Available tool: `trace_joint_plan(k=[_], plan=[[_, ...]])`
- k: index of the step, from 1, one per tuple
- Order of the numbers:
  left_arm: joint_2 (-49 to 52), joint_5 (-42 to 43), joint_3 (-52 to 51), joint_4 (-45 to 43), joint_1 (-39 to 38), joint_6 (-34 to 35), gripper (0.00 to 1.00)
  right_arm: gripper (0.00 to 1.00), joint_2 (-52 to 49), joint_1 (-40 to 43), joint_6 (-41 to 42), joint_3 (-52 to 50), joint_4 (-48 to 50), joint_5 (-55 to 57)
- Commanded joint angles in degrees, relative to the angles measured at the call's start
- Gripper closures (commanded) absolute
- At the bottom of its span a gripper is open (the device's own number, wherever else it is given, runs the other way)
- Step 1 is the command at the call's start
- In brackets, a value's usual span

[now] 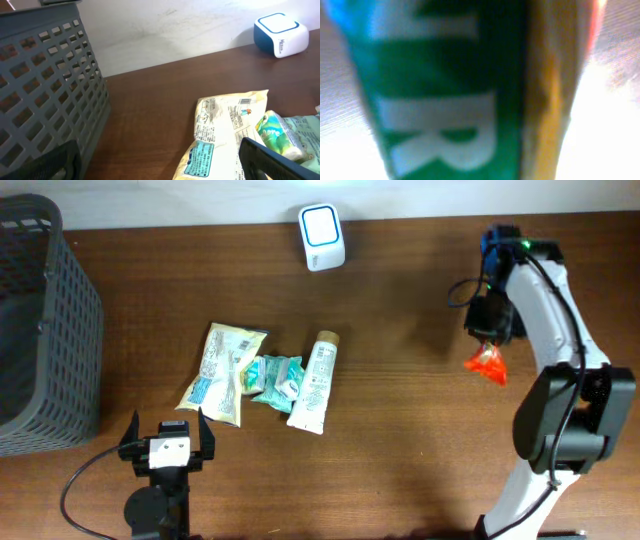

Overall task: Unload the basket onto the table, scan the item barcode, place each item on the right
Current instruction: 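Place the spaghetti pack at the table's right side, then grasp the white tube with the right gripper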

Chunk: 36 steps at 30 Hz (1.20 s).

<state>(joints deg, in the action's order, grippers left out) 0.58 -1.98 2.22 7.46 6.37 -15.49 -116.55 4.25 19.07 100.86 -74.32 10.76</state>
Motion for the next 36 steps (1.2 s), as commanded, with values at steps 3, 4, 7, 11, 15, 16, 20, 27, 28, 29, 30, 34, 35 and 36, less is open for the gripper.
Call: trace_joint_plan(k=[3,4,7,11,15,16,20,27,28,29,30,34,35,36], plan=[[-0.28,-0.22,-0.37,-0.15,0.28,-0.87,0.01,0.96,1.81,7.91,0.94,-8.33,9.46,4.07],[-0.28,-0.22,-0.37,-0.15,0.28,-0.87,0.01,0.96,1.79,8.83,0.9,-9.97,11.82,4.9],[-0.28,-0.22,-0.37,-0.15,0.28,-0.87,0.01,0.96,1.77,11.23,-3.06,-14.12,19.43,5.84],[-0.28,-0.22,-0.37,-0.15,0.28,-0.87,0.01,0.68,1.75,11.96,-3.8,-14.08,20.26,7.74],[-0.28,-0.22,-0.37,-0.15,0.28,-0.87,0.01,0.3,1.81,11.89,-3.8,-11.58,16.92,5.51],[-0.28,-0.22,-0.37,-0.15,0.28,-0.87,0.01,0.28,1.86,11.89,-3.82,-7.63,12.02,1.46],[-0.28,-0.22,-0.37,-0.15,0.28,-0.87,0.01,0.28,1.88,11.08,-7.52,3.67,1.16,-18.86],[-0.28,-0.22,-0.37,-0.15,0.28,-0.87,0.01,0.28,1.75,-6.8,-5.01,-6.29,9.27,-37.29],[-0.28,-0.22,-0.37,-0.15,0.28,-0.87,0.01,0.28,1.75,-10.08,-2.71,-8.76,12.44,-37.35],[-0.28,-0.22,-0.37,-0.15,0.28,-0.87,0.01,0.28,1.75,-13.44,0.09,-11.26,15.74,-37.35],[-0.28,-0.22,-0.37,-0.15,0.28,-0.87,0.01,0.29,1.75,-16.02,3.15,-13.25,18.47,-37.35],[-0.28,-0.22,-0.37,-0.15,0.28,-0.87,0.01,0.33,1.75,-27.58,14.27,-21.55,30.4,-37.35],[-0.28,-0.22,-0.37,-0.15,0.28,-0.87,0.01,0.33,1.75,-29.0,16.06,-22.88,31.67,-37.38],[-0.28,-0.22,-0.37,-0.15,0.28,-0.87,0.01,0.33,1.75,-30.45,16.9,-24.85,34.05,-37.88]])
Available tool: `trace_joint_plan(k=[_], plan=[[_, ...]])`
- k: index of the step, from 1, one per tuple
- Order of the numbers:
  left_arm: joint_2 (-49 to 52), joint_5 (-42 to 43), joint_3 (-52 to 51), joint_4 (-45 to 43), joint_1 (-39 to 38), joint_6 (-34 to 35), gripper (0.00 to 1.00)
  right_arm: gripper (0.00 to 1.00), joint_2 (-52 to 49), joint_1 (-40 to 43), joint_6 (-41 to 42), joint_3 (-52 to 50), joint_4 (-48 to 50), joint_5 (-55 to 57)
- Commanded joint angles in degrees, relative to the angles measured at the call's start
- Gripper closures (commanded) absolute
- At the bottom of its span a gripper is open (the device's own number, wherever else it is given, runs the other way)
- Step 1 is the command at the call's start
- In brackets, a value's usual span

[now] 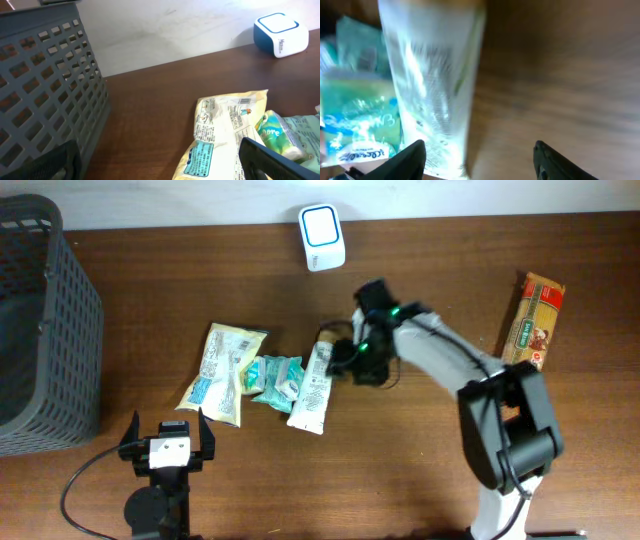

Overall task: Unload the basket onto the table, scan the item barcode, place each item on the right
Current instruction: 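Grasp the white tube with the right gripper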

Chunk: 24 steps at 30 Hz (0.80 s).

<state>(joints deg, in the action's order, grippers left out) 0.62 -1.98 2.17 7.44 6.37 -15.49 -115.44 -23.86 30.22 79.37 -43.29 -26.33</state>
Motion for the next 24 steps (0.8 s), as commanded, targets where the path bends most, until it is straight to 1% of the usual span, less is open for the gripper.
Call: trace_joint_plan(k=[1,2,3,4,5,6,7,9,11,13,14,15,17,18,20,24], plan=[[-0.33,-0.22,-0.33,-0.13,0.28,-0.87,0.01,0.34,0.63,-3.78,7.15,-6.29,7.37,-2.64],[-0.33,-0.22,-0.33,-0.13,0.28,-0.87,0.01,0.37,0.63,-5.46,11.15,-10.49,14.75,-4.13],[-0.33,-0.22,-0.33,-0.13,0.28,-0.87,0.01,0.47,0.63,-6.88,13.73,-13.53,20.61,-4.31],[-0.33,-0.22,-0.33,-0.13,0.28,-0.87,0.01,0.56,0.63,-7.96,15.39,-15.54,23.78,-3.89],[-0.33,-0.22,-0.33,-0.13,0.28,-0.87,0.01,0.67,0.63,-8.44,15.78,-16.22,24.24,-3.43],[-0.33,-0.22,-0.33,-0.13,0.28,-0.87,0.01,0.86,0.63,-8.39,15.76,-16.22,24.06,-3.5],[-0.33,-0.22,-0.33,-0.13,0.28,-0.87,0.01,0.93,0.85,-8.17,15.69,-16.2,24.0,-3.48],[-0.33,-0.22,-0.33,-0.13,0.28,-0.87,0.01,0.95,1.75,-7.48,13.42,-15.91,23.28,-3.5],[-0.33,-0.22,-0.33,-0.13,0.28,-0.87,0.01,0.95,5.07,-5.64,6.86,-13.53,18.67,-3.43],[-0.33,-0.22,-0.33,-0.13,0.28,-0.87,0.01,0.96,7.58,-4.55,-2.08,-6.56,7.23,-1.36],[-0.33,-0.22,-0.33,-0.13,0.28,-0.87,0.01,0.96,7.52,-4.59,-6.43,-2.62,1.36,1.42],[-0.33,-0.22,-0.33,-0.13,0.28,-0.87,0.01,0.96,7.34,-4.92,-10.71,1.07,-4.52,6.84],[-0.33,-0.22,-0.33,-0.13,0.28,-0.87,0.01,0.96,7.28,-5.16,-14.58,4.2,-10.47,18.86],[-0.33,-0.22,-0.33,-0.13,0.28,-0.87,0.01,0.96,7.28,-4.96,-16.7,4.22,-10.95,22.03],[-0.33,-0.22,-0.33,-0.13,0.28,-0.87,0.01,0.96,5.57,-4.09,-22.23,4.17,-11.21,22.6],[-0.33,-0.22,-0.33,-0.13,0.28,-0.87,0.01,0.96,2.12,-3.78,-22.93,4.17,-10.75,26.86]])
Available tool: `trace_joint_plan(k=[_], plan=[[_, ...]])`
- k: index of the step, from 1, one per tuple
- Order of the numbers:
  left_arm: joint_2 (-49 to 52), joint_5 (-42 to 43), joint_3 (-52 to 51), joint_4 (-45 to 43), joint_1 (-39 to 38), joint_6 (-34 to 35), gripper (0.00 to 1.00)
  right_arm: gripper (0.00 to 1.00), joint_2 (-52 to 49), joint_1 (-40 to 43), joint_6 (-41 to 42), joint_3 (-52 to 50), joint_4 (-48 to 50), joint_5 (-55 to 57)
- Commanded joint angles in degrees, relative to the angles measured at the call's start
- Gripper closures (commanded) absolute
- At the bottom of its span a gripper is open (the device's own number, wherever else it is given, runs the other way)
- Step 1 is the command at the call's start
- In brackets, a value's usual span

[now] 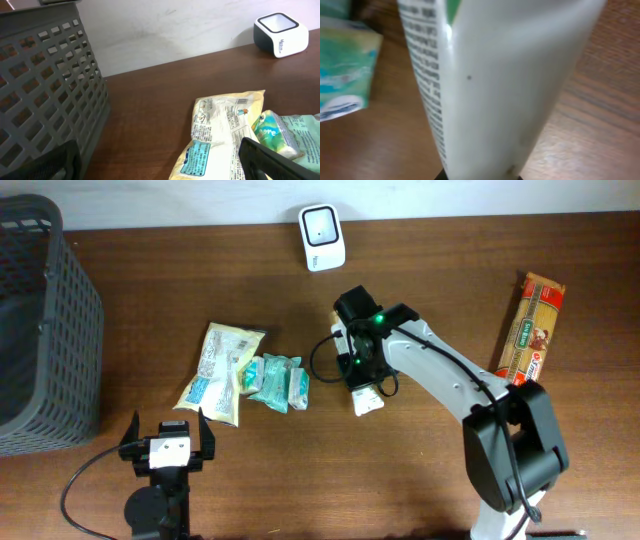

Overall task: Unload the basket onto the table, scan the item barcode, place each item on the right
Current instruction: 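Grasp the white tube with the right gripper, then hold the white tube up to the barcode scanner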

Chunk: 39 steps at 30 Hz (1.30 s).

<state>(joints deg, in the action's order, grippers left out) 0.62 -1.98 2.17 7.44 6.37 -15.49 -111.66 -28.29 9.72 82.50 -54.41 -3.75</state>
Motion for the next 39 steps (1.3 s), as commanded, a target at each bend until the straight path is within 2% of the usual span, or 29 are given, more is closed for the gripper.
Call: trace_joint_plan(k=[1,2,3,4,6,10,12,14,17,18,19,24,26,28,30,34,39], plan=[[-0.33,-0.22,-0.33,-0.13,0.28,-0.87,0.01,0.96,-1.79,0.83,-2.43,1.05,0.17,4.26],[-0.33,-0.22,-0.33,-0.13,0.28,-0.87,0.01,0.95,-1.88,1.07,-2.4,1.05,-0.31,4.17],[-0.33,-0.22,-0.33,-0.13,0.28,-0.87,0.01,0.76,-1.92,1.05,-2.05,1.05,-1.05,3.93],[-0.33,-0.22,-0.33,-0.13,0.28,-0.87,0.01,0.69,-1.92,1.05,-1.75,1.03,-1.55,2.49],[-0.33,-0.22,-0.33,-0.13,0.28,-0.87,0.01,0.65,-1.99,1.46,-1.75,0.96,-2.8,-1.11],[-0.33,-0.22,-0.33,-0.13,0.28,-0.87,0.01,0.65,-1.99,4.48,-0.66,-1.7,-2.16,-7.43],[-0.33,-0.22,-0.33,-0.13,0.28,-0.87,0.01,0.74,-1.99,7.69,-0.61,-3.93,-0.79,-14.93],[-0.33,-0.22,-0.33,-0.13,0.28,-0.87,0.01,0.74,-1.99,8.87,2.64,-9.51,4.5,-20.11],[-0.33,-0.22,-0.33,-0.13,0.28,-0.9,0.01,0.77,-1.99,8.83,6.82,-16.22,11.69,-21.77],[-0.33,-0.22,-0.33,-0.13,0.28,-0.87,0.01,0.83,-1.99,8.96,7.34,-17.18,12.46,-21.79],[-0.33,-0.22,-0.33,-0.13,0.28,-0.87,0.01,0.95,-1.99,9.25,7.37,-17.46,12.35,-21.79],[-0.33,-0.22,-0.33,-0.13,0.28,-0.87,0.01,0.96,-1.99,9.18,9.22,-18.21,9.03,-20.83],[-0.33,-0.22,-0.33,-0.13,0.28,-0.87,0.01,0.96,-1.05,10.29,3.76,-16.09,9.42,-29.57],[-0.33,-0.22,-0.33,-0.13,0.28,-0.87,0.01,0.96,1.38,11.85,-6.6,-10.1,6.84,-43.91],[-0.33,-0.22,-0.33,-0.13,0.28,-0.87,0.01,0.96,2.08,12.17,-12.52,2.01,-3.04,-47.6],[-0.33,-0.22,-0.33,-0.13,0.28,-0.87,0.01,0.96,2.08,11.91,-14.01,18.49,-14.29,-48.37],[-0.33,-0.22,-0.33,-0.13,0.28,-0.87,0.01,0.96,2.08,11.76,-15.52,26.53,-19.15,-51.1]])
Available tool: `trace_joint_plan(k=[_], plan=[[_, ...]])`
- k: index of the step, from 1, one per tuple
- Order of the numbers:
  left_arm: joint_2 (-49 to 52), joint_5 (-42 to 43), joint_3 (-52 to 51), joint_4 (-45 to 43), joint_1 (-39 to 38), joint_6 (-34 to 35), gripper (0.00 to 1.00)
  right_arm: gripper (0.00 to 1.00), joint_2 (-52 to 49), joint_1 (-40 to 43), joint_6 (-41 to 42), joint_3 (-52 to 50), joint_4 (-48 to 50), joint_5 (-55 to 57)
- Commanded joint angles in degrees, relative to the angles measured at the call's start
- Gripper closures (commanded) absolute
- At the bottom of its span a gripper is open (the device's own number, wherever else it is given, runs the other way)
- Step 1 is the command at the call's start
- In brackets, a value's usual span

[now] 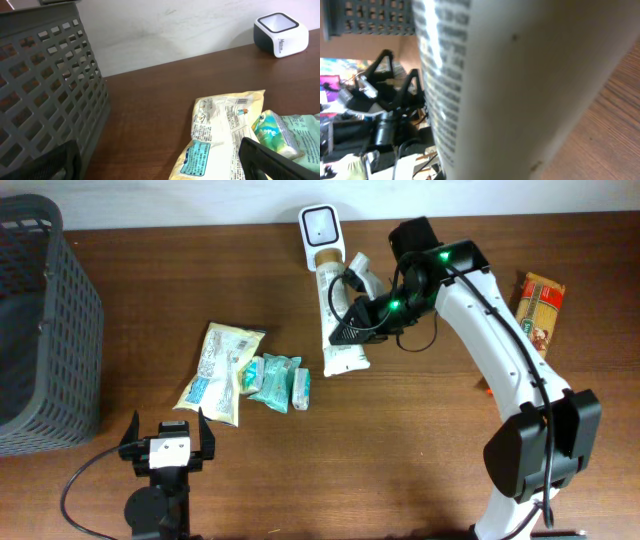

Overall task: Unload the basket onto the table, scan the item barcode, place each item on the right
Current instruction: 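Hold the white tube up to the barcode scanner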

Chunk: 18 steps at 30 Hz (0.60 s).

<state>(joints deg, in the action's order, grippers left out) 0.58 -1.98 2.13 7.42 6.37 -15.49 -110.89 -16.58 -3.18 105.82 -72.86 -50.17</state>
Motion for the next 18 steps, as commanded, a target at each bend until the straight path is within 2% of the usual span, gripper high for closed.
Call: trace_joint_plan(k=[1,4,7,9,12,13,15,17,18], plan=[[-0.28,-0.22,-0.28,-0.11,0.28,-0.87,0.01,0.96,1.31,0.04,-2.62,3.28,-0.98,-4.68],[-0.28,-0.22,-0.28,-0.11,0.28,-0.87,0.01,0.96,1.31,0.04,-1.49,3.37,-1.66,-2.1],[-0.28,-0.22,-0.28,-0.11,0.28,-0.9,0.01,0.96,0.96,0.04,4.35,7.52,-4.35,9.66],[-0.28,-0.22,-0.28,-0.11,0.28,-0.87,0.01,0.96,-0.28,-0.44,5.64,13.9,-7.76,17.88],[-0.28,-0.22,-0.28,-0.11,0.28,-0.87,0.01,0.96,-6.03,-2.8,5.62,29.03,-13.64,30.67],[-0.28,-0.22,-0.28,-0.11,0.28,-0.87,0.01,0.96,-10.19,-4.48,5.44,36.52,-14.73,39.89],[-0.28,-0.22,-0.28,-0.11,0.28,-0.87,0.01,0.96,-13.92,-6.47,3.32,40.52,-10.88,54.31],[-0.28,-0.22,-0.28,-0.11,0.28,-0.87,0.01,0.96,-16.74,-8.31,0.28,40.44,-2.84,68.96],[-0.28,-0.22,-0.28,-0.11,0.28,-0.87,0.01,0.96,-20.11,-9.35,-2.71,40.39,4.66,77.11]])
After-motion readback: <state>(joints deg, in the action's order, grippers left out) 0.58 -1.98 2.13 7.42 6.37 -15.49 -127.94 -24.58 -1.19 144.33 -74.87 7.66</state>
